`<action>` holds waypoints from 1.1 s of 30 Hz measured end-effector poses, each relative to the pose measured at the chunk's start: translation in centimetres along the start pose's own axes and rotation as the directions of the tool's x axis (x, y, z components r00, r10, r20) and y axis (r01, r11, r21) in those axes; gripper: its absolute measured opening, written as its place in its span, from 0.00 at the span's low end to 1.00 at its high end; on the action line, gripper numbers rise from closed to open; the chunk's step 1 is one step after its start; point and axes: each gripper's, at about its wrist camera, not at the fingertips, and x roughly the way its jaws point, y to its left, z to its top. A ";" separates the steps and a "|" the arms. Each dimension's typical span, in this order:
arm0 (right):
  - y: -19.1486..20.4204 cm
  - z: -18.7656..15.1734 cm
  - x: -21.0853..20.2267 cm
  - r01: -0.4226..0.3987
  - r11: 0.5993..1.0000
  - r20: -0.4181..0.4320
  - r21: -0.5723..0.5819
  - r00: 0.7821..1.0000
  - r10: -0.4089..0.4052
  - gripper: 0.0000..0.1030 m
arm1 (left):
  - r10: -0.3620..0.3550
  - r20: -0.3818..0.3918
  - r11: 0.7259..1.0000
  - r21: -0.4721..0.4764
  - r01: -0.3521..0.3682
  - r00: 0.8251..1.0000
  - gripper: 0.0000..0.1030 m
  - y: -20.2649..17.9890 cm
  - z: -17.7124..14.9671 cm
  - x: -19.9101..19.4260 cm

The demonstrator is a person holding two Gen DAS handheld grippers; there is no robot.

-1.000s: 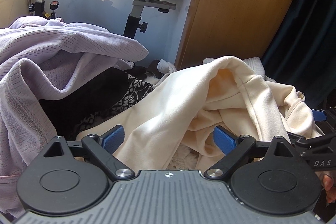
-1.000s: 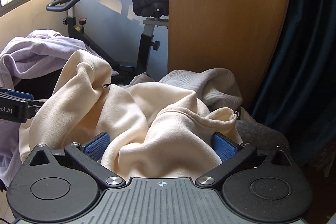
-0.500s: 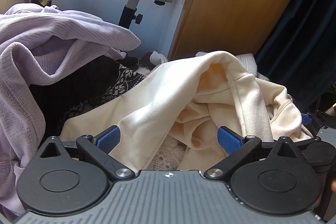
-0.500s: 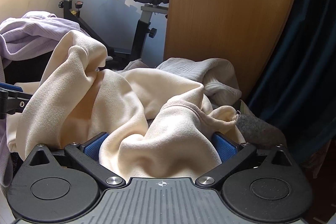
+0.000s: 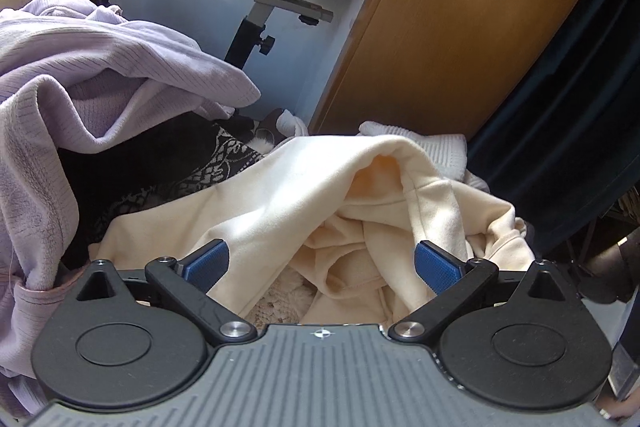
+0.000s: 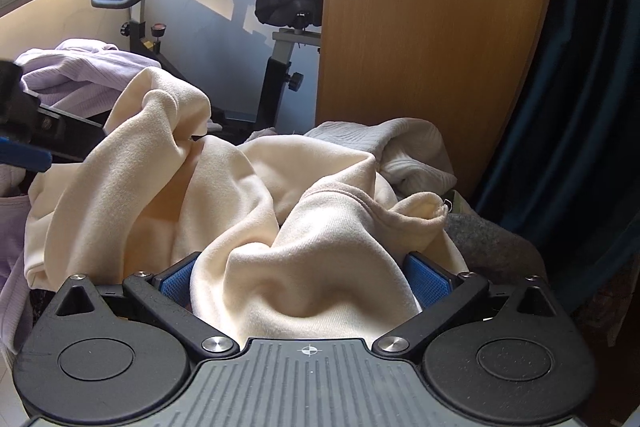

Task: Fold clothes

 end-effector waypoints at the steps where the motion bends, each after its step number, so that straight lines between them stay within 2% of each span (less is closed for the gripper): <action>1: -0.4 0.0 -0.5 -0.013 1.000 0.005 0.002 1.000 0.013 0.99 | -0.023 -0.002 1.000 -0.008 0.023 1.000 0.98 -0.3 0.3 0.0; 3: -1.6 0.1 -1.7 -0.043 0.999 0.015 0.028 0.999 0.042 0.99 | -0.079 -0.012 0.997 -0.021 0.079 0.997 0.98 -1.0 0.8 0.1; 6: -3.8 0.2 -3.1 -0.079 0.991 0.033 0.104 0.997 0.076 0.99 | -0.121 -0.012 0.993 0.003 0.121 0.993 0.98 -2.9 1.1 0.9; 9: -5.7 0.0 -4.2 -0.086 0.981 0.063 0.174 0.995 0.076 0.99 | -0.132 -0.023 0.989 0.060 0.134 0.991 0.97 -5.0 0.7 2.5; 10: -6.4 0.0 -4.4 -0.084 0.978 0.078 0.191 0.995 0.070 0.99 | -0.123 -0.032 0.990 0.063 0.125 0.992 0.93 -5.4 0.5 3.0; 11: -7.1 -0.1 -4.7 -0.091 0.973 0.099 0.210 0.993 0.071 0.99 | -0.108 -0.041 0.992 0.061 0.110 0.993 0.88 -5.8 0.3 3.5; 13: -8.9 -0.3 -4.9 -0.118 0.955 0.128 0.273 0.988 0.085 0.99 | -0.060 -0.044 0.997 0.053 0.062 0.997 0.54 -6.2 -0.1 4.2; 14: -9.8 -0.4 -4.8 -0.134 0.941 0.134 0.310 0.986 0.096 0.99 | -0.012 -0.027 0.999 0.042 0.013 1.000 0.45 -6.2 -0.2 3.9; 15: -10.6 -0.4 -4.4 -0.147 0.929 0.128 0.341 0.986 0.109 0.99 | 0.017 -0.010 1.000 0.026 -0.017 1.000 0.23 -6.0 -0.3 3.6; 16: -11.5 -0.5 -3.8 -0.156 0.916 0.121 0.369 0.985 0.119 0.99 | 0.022 0.016 1.000 0.003 -0.022 1.000 0.15 -5.5 -0.4 2.8; 18: -12.3 -0.5 -3.0 -0.155 0.909 0.110 0.388 0.987 0.121 0.99 | 0.054 0.083 0.998 -0.019 -0.053 0.995 0.10 -4.4 -0.5 0.7; 21: -12.1 -0.5 -1.5 -0.179 0.913 0.080 0.367 0.984 0.161 0.99 | 0.156 0.191 0.988 -0.034 -0.153 0.969 0.08 -3.0 -1.0 -2.8; 22: -11.8 -0.5 -1.0 -0.191 0.912 0.067 0.362 0.982 0.179 0.99 | 0.190 0.222 0.981 -0.067 -0.180 0.956 0.08 -2.3 -1.1 -4.0; 24: -11.2 -0.6 -0.2 -0.214 0.912 0.041 0.350 0.976 0.213 0.99 | 0.273 0.281 0.958 -0.166 -0.234 0.920 0.08 -0.3 -1.3 -6.8; 27: -9.5 -0.8 0.6 -0.242 0.916 0.015 0.319 0.968 0.251 0.99 | 0.385 0.330 0.904 -0.323 -0.280 0.862 0.08 3.0 -2.1 -10.4; 28: -9.1 -0.8 0.7 -0.266 0.913 0.011 0.310 0.961 0.276 0.96 | 0.417 0.336 0.883 -0.370 -0.289 0.845 0.08 4.1 -2.4 -11.4; 29: -8.4 -0.8 0.5 -0.299 0.907 0.018 0.295 0.951 0.308 0.83 | 0.442 0.334 0.867 -0.399 -0.300 0.833 0.08 5.0 -2.8 -12.1; 30: -7.7 -0.6 0.2 -0.320 0.909 0.016 0.269 0.945 0.328 0.76 | 0.461 0.327 0.855 -0.413 -0.314 0.825 0.08 5.7 -3.2 -12.6; 31: -6.9 -0.4 -0.1 -0.337 0.911 0.014 0.236 0.939 0.344 0.60 | 0.480 0.320 0.843 -0.428 -0.327 0.817 0.08 6.4 -3.6 -13.1; 32: -6.0 -0.1 -0.5 -0.345 0.920 0.010 0.185 0.937 0.349 0.39 | 0.490 0.316 0.835 -0.436 -0.334 0.813 0.08 6.8 -3.9 -13.5; 33: -5.0 0.2 -0.9 -0.350 0.928 0.006 0.131 0.936 0.352 0.32 | 0.492 0.315 0.833 -0.441 -0.334 0.811 0.08 7.1 -4.2 -13.7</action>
